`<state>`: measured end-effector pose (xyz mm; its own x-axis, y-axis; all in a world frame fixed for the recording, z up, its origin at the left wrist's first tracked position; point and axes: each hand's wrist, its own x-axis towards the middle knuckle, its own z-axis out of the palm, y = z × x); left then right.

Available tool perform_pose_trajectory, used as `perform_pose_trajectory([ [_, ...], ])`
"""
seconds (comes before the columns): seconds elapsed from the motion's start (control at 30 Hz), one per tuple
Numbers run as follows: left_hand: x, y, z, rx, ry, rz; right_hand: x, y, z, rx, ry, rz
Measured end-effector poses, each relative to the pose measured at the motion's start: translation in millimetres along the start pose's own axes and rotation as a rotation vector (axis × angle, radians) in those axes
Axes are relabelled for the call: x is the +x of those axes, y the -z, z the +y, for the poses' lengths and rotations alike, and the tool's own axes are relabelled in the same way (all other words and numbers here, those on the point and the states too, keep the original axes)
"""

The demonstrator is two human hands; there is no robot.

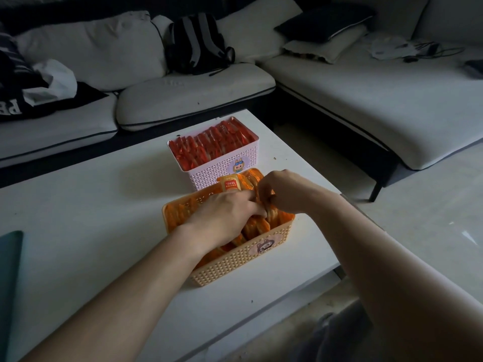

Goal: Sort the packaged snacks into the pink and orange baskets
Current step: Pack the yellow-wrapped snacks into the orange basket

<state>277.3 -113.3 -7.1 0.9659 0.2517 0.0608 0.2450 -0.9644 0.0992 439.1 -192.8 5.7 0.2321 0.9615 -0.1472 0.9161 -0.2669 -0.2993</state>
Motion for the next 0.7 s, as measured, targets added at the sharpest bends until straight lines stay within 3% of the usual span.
perform_pose_trajectory([
  [0.1,-3.8,-3.0,-3.7,-0.057,0.016,0.012,-1.5,1.9,6.8,-0.025,-0.009,0.048],
  [0.2,-7.6,-8.0,-6.9,-0.102,0.024,0.052,-2.6,0.4,10.7,-0.036,-0.087,-0.016],
  [0.33,-9.4,-11.1,-3.5,-0.095,0.071,-0.044,1.5,-7.8,8.4,-0.087,-0.184,-0.041],
  [0.4,-11.1,-2.1,-9.3,-0.248,0.128,-0.023,3.6,-7.0,9.0,-0.08,-0.2,-0.031],
  [0.47,-10.3,6.2,-18.8,-0.403,0.26,0.183,4.0,-1.3,13.4,0.015,-0.212,-0.012],
  [0.53,-7.0,10.0,-26.2,-0.346,0.48,0.308,5.1,5.4,15.2,0.176,-0.233,0.048],
  [0.6,-0.1,6.0,-27.1,-0.203,0.709,0.139,9.7,9.2,12.4,0.277,-0.241,0.134],
  [0.7,10.2,-4.2,-25.8,-0.164,0.802,0.025,17.5,10.6,3.8,0.373,-0.252,0.209],
])
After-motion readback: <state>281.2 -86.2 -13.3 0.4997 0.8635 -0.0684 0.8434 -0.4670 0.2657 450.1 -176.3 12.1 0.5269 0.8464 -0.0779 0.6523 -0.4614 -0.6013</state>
